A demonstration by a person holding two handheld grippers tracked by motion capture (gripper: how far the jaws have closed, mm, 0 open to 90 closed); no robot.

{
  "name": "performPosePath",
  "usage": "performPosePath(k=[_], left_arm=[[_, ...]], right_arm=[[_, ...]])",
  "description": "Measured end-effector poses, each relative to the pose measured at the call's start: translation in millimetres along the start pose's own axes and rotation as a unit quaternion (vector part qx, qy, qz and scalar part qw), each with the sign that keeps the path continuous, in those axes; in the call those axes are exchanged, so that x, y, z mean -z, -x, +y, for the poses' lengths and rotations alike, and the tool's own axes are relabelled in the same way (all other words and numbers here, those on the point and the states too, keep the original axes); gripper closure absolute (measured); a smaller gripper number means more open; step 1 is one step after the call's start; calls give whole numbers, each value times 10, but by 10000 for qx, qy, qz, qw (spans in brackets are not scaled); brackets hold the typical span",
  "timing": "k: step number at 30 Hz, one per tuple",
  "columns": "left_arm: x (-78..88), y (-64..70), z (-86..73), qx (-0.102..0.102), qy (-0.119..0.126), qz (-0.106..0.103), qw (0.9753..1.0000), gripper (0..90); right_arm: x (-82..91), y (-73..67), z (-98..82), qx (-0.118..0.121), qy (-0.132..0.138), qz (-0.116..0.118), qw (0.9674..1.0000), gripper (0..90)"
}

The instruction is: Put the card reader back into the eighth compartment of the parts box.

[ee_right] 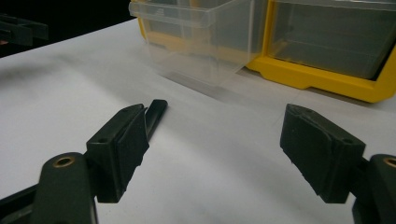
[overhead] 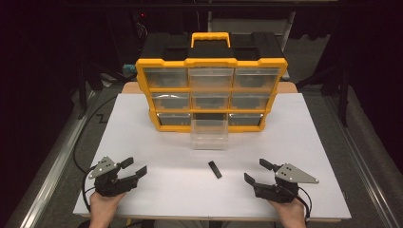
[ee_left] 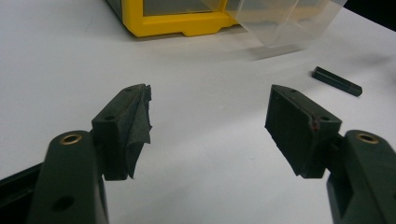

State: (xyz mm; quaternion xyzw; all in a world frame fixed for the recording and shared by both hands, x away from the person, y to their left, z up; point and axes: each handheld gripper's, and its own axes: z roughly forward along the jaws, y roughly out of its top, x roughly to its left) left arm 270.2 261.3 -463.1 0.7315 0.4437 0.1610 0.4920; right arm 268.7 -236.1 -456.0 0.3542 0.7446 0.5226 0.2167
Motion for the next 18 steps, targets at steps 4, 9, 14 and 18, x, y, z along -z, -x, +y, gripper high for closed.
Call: performPosePath(k=[4, 9, 14, 18], left_arm=[[-3, -1, 0, 3, -1, -7, 10000, 316], [-4, 0, 1, -2, -12, -16, 10000, 315], [-5, 0, 1, -4, -9, -10, 10000, 314], [-6, 0, 1, -3, -11, -8, 10000, 313]], right_arm=[[-53, -29, 13, 3, -18, 55, 10000, 232], [-140, -71, 39, 64, -39, 145, 9999, 234], [-238, -111, 66, 90, -126, 215, 9996, 238], [-286, -128, 82, 113, -154, 253, 9995, 240]])
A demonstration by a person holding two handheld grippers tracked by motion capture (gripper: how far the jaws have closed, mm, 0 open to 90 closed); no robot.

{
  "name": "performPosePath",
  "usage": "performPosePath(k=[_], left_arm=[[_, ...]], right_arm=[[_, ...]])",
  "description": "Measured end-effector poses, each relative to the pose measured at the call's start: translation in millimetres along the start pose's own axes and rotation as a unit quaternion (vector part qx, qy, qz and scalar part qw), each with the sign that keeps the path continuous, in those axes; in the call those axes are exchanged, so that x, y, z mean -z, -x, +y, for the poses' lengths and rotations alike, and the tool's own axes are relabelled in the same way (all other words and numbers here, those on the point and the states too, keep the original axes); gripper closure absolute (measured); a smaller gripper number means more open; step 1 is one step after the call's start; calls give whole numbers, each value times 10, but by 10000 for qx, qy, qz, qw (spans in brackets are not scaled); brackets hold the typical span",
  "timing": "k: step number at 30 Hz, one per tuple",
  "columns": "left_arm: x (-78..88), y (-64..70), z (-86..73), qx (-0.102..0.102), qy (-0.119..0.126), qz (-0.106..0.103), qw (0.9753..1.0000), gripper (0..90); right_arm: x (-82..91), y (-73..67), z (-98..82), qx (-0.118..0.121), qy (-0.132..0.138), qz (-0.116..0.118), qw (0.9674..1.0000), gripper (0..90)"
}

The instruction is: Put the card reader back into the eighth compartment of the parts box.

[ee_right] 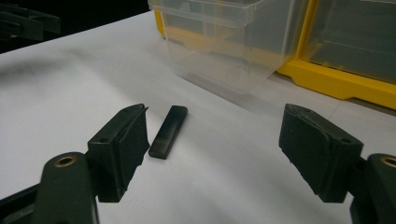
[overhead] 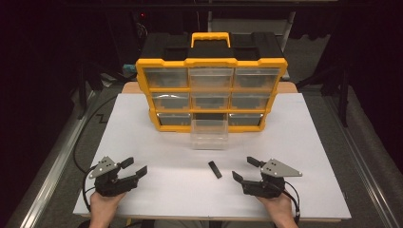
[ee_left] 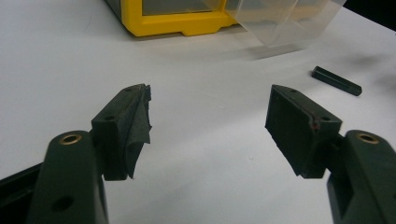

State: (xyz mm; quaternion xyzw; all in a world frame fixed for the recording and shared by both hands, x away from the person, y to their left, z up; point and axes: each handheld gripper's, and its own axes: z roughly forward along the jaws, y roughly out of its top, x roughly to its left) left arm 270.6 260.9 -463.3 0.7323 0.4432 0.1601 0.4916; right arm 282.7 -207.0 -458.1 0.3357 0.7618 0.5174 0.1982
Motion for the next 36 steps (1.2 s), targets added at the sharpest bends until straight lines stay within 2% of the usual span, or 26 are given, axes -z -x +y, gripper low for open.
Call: performPosePath(k=[16, 21, 24, 29, 31, 36], left_arm=[[-4, 6, 0, -15, 7, -14, 10000, 313], [-3, 7, 1, -17, 8, -19, 10000, 313], [-4, 7, 1, -17, 7, -23, 10000, 313], [-5, 8, 2, -22, 3, -29, 10000, 313], [-5, 8, 2, -17, 6, -26, 10000, 313], [2, 2, 3, 3, 7, -14, 10000, 314]], right_arm=[[-236, -92, 105, 76, -114, 125, 9998, 266], [-309, -114, 147, 69, -339, 182, 9992, 301], [-345, -121, 184, 49, -563, 196, 9982, 331], [-406, -124, 258, -39, -1002, 234, 9947, 388], [-440, -121, 299, -73, -1250, 252, 9918, 400], [-527, -129, 376, 14, -1747, 244, 9843, 457]])
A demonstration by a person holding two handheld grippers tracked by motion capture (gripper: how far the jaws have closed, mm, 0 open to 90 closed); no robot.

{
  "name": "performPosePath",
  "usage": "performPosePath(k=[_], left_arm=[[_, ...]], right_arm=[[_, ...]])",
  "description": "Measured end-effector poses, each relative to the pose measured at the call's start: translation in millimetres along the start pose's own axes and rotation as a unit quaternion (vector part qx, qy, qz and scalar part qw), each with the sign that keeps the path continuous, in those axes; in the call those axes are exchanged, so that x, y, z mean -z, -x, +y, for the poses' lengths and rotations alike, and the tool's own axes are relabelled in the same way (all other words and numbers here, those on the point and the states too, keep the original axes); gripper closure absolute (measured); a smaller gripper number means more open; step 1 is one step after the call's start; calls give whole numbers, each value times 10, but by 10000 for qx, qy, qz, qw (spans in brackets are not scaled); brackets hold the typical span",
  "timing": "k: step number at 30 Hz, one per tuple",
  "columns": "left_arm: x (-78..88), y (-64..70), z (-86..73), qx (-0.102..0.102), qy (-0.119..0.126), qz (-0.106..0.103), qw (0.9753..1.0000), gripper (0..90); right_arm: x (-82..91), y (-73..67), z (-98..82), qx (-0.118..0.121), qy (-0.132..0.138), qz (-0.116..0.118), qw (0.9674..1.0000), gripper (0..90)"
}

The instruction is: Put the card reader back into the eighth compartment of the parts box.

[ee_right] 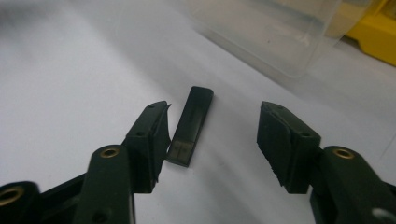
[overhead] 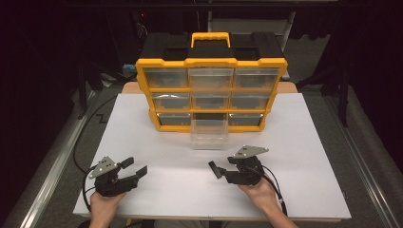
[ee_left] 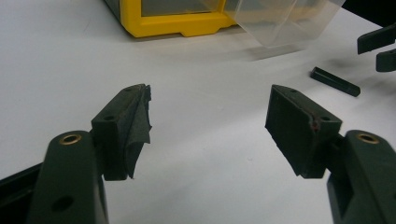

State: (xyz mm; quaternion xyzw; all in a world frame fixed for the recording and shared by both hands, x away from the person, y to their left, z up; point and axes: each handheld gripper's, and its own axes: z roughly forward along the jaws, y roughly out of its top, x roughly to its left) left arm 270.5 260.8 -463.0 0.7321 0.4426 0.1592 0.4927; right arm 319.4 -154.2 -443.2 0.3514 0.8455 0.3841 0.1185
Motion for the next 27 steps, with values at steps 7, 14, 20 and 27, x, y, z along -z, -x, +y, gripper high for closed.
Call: performPosePath(k=[7, 14, 20, 27], left_arm=[[-8, 5, -1, -16, -6, -1, 10000, 314], [-10, 7, -1, -18, -8, -3, 10000, 314], [-11, 7, -1, -20, -9, -5, 10000, 314], [-11, 8, 0, -30, -11, -12, 10000, 314]], right_arm=[[-144, -17, 141, 52, -845, 73, 9964, 538], [-253, -36, 239, 65, -1309, 141, 9913, 587], [-312, -55, 314, 46, -1525, 212, 9881, 609], [-385, -78, 378, 45, -1753, 206, 9843, 638]])
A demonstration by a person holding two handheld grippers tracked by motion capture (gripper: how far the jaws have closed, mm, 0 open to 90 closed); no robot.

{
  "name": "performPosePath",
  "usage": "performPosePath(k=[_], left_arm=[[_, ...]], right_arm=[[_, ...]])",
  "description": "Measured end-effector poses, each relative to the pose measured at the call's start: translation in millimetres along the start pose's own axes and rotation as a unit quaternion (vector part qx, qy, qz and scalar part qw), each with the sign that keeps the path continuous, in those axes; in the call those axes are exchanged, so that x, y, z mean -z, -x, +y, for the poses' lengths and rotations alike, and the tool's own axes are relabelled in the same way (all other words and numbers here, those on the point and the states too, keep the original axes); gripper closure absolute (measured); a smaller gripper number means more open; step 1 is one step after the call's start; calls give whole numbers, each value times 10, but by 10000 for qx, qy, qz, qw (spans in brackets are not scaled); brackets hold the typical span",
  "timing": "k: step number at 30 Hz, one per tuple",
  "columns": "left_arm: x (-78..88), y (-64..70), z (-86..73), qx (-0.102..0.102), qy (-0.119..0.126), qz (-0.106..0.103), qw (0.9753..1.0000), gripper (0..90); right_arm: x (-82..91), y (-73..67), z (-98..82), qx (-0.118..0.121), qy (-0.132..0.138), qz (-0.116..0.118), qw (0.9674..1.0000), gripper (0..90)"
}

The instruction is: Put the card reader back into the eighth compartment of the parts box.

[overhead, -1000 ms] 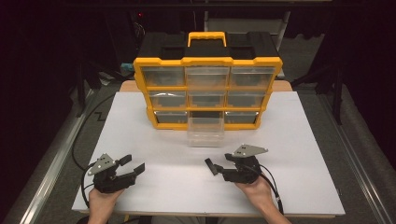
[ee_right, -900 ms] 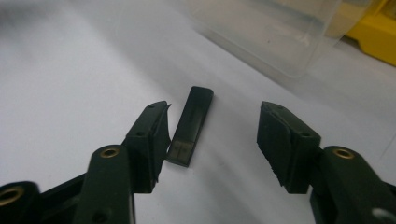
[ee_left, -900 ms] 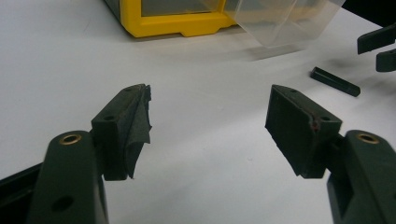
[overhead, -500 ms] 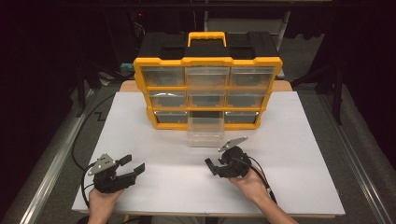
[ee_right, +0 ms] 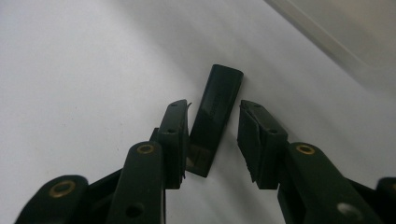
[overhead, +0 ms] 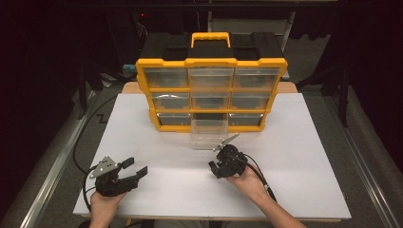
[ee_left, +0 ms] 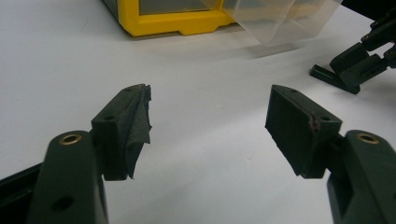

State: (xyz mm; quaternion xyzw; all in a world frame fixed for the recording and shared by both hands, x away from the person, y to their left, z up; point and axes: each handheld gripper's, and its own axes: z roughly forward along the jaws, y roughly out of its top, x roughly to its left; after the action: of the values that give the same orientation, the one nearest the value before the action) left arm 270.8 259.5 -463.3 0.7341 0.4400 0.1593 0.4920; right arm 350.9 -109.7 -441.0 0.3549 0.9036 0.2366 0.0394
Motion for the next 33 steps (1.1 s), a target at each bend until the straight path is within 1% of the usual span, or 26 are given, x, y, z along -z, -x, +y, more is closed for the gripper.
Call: performPosePath(k=[5, 7, 11, 14, 17, 19, 24, 28, 30, 33], left_arm=[[2, 0, 1, -6, -11, -8, 10000, 314], [1, 0, 1, -7, -12, -11, 10000, 314], [-2, -1, 2, -10, -19, -15, 10000, 314], [-3, -1, 1, -8, -22, -16, 10000, 314], [-4, -2, 0, -2, -9, -16, 10000, 314], [-5, -1, 0, 0, -10, -14, 10000, 314], [-7, -2, 0, 4, -11, -18, 10000, 314], [-4, -3, -1, 4, -9, -12, 10000, 315], [-4, -3, -1, 3, -11, -12, 10000, 315], [-7, -2, -1, 4, -14, -19, 10000, 315]], right_arm=[[-43, -7, 39, 3, -120, -1, 9999, 654], [-50, -6, 40, 15, -122, -33, 9999, 658], [-48, -3, 42, 23, -116, -20, 9999, 681], [-51, -12, 39, 147, -140, -123, 9997, 705], [-50, -30, 34, 221, -153, -183, 9995, 728], [-50, -34, 34, 256, -156, -198, 9994, 729], [-53, -69, 26, 486, -136, -350, 9981, 735], [-49, -74, 12, 576, -97, -390, 9975, 736], [-46, -73, 10, 586, -85, -394, 9975, 736], [-11, -63, 6, 551, 8, -340, 9979, 736]])
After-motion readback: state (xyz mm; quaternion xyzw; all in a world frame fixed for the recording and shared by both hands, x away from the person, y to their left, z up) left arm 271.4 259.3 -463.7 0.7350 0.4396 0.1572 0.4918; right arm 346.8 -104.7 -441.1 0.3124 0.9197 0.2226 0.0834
